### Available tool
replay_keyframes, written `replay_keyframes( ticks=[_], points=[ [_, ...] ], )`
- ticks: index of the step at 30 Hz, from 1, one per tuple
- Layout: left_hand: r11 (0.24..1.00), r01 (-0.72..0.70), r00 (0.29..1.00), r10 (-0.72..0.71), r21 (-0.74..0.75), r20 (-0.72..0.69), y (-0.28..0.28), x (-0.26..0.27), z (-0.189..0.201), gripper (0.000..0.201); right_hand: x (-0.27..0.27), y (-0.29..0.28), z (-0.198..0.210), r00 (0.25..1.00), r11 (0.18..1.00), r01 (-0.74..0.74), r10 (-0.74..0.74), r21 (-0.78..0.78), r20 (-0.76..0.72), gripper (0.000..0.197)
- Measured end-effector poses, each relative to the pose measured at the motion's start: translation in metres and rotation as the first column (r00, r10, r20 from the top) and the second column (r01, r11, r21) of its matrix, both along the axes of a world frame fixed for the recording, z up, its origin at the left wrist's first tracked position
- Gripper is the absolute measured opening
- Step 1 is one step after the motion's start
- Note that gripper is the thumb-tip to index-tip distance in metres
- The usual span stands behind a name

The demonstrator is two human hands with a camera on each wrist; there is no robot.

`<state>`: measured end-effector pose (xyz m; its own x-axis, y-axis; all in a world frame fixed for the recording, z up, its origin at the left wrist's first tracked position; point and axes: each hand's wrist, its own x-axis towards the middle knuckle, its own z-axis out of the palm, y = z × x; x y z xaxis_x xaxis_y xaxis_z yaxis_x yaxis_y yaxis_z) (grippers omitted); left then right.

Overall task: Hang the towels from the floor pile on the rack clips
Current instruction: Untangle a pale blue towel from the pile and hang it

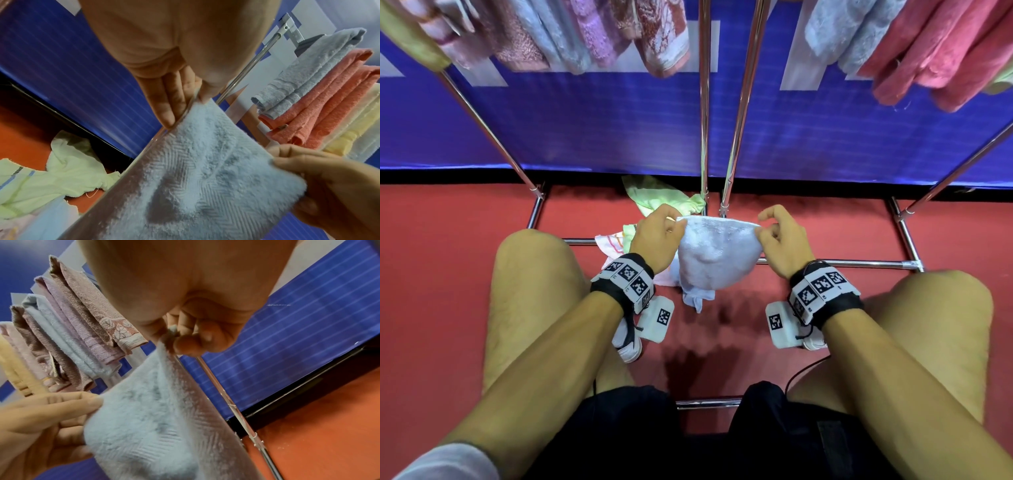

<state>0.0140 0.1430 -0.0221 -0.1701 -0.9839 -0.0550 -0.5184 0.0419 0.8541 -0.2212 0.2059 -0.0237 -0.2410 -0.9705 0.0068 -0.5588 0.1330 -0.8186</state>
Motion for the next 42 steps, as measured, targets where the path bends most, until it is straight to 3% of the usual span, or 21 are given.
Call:
replay_keyframes(
  ticks=[7,11,14,20,23,26,32,42],
  points=[
    [0.983,0.059,0.992,-0.040,0.173,-0.116,0.022,-0.016,-0.008,0.021,0.028,0.005,0.003,0.961,0.980,-0.147,0.110,0.131,0.256,0.034],
    [0.966,0.176,0.979,-0.152,0.191,-0.134,0.034,-0.026,-0.006,0.012,0.039,0.009,0.005,0.931,0.962,-0.221,0.160,0.158,0.329,0.042],
    [0.953,0.191,0.969,-0.145,0.234,-0.201,0.032,-0.027,-0.008,0.013,0.040,0.010,0.000,0.921,0.964,-0.238,0.186,0.116,0.342,0.042],
    [0.926,0.219,0.917,-0.088,0.308,-0.388,0.031,-0.030,-0.003,0.004,0.039,0.010,-0.008,0.949,0.972,-0.229,0.213,0.045,0.233,0.013],
    [0.900,0.264,0.899,-0.099,0.348,-0.427,0.031,-0.030,-0.005,0.019,0.038,0.009,-0.010,0.961,0.978,-0.207,0.199,0.024,0.190,0.007],
    [0.881,0.304,0.896,-0.137,0.361,-0.422,0.031,-0.029,-0.005,0.023,0.034,0.007,-0.010,0.972,0.981,-0.194,0.189,0.024,0.141,0.007],
    [0.909,0.254,0.912,-0.110,0.332,-0.396,0.029,-0.029,-0.010,0.015,0.035,0.007,-0.009,0.968,0.968,-0.238,0.229,-0.076,-0.107,0.010],
    [0.932,0.198,0.927,-0.076,0.305,-0.368,0.030,-0.031,-0.012,0.013,0.039,0.005,-0.014,0.950,0.944,-0.295,0.274,-0.150,-0.149,0.005]
  ],
)
